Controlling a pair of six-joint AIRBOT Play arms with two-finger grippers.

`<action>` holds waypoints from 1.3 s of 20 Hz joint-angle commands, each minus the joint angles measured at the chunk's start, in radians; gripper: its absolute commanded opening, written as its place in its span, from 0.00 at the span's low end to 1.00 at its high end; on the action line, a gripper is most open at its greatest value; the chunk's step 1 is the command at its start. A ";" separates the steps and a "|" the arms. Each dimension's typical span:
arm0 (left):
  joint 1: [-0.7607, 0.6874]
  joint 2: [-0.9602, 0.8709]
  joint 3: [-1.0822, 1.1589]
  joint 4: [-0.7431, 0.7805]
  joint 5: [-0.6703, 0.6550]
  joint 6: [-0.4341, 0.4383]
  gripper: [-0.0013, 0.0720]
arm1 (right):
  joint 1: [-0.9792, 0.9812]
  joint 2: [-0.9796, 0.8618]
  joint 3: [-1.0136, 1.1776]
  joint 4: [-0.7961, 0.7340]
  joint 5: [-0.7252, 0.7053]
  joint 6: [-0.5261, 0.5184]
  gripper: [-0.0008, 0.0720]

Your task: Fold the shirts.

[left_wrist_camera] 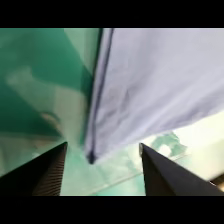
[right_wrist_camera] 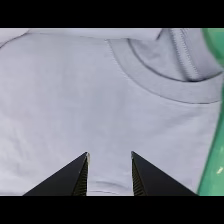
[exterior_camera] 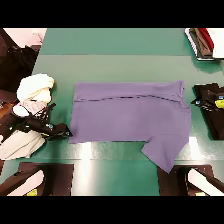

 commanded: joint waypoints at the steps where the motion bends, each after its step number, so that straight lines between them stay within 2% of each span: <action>1: 0.000 0.006 -0.041 -0.027 0.041 0.014 0.75 | -0.001 0.004 -0.002 0.019 0.013 -0.002 0.43; 2: 0.000 0.005 -0.041 -0.029 0.042 0.015 0.69 | -0.001 0.004 -0.002 0.018 0.014 -0.001 0.43; 4: 0.000 0.005 -0.041 -0.058 0.043 0.056 0.27 | -0.002 0.004 -0.003 0.007 0.029 -0.002 0.43; 7: 0.000 0.005 -0.041 -0.117 0.087 0.075 0.25 | -0.002 0.004 -0.003 -0.019 0.072 0.001 0.43; 8: 0.000 0.005 -0.041 -0.120 0.097 0.080 0.08 | -0.002 0.004 -0.003 -0.048 0.092 0.005 0.43; 11: 0.000 0.005 -0.041 -0.125 0.050 0.110 0.08 | -0.002 0.004 -0.003 -0.151 0.145 0.041 0.43; 13: 0.000 0.005 -0.041 -0.114 0.016 0.127 0.08 | -0.002 0.004 -0.003 -0.155 0.163 0.044 0.43; 14: 0.000 0.005 -0.041 -0.103 0.015 0.127 0.16 | -0.002 0.004 -0.003 -0.157 0.171 0.044 0.43; 15: 0.000 0.005 -0.041 -0.098 0.015 0.127 0.14 | -0.002 0.004 -0.003 -0.164 0.176 0.045 0.43; 16: 0.000 0.005 -0.041 -0.099 0.014 0.130 0.05 | -0.002 0.004 -0.003 -0.182 0.193 0.054 0.43; 19: 0.000 0.005 -0.040 -0.102 0.017 0.131 0.05 | -0.003 0.005 -0.046 -0.259 0.281 0.077 0.44; 20: 0.000 0.005 -0.040 -0.104 0.019 0.132 0.05 | -0.003 0.012 -0.095 -0.282 0.287 0.098 0.48; 22: 0.000 0.005 -0.040 -0.104 0.019 0.144 0.05 | -0.003 0.040 -0.217 -0.312 0.277 0.119 0.73; 26: 0.000 0.005 -0.040 -0.108 0.035 0.146 0.05 | -0.002 0.081 -0.403 -0.296 0.194 0.128 0.73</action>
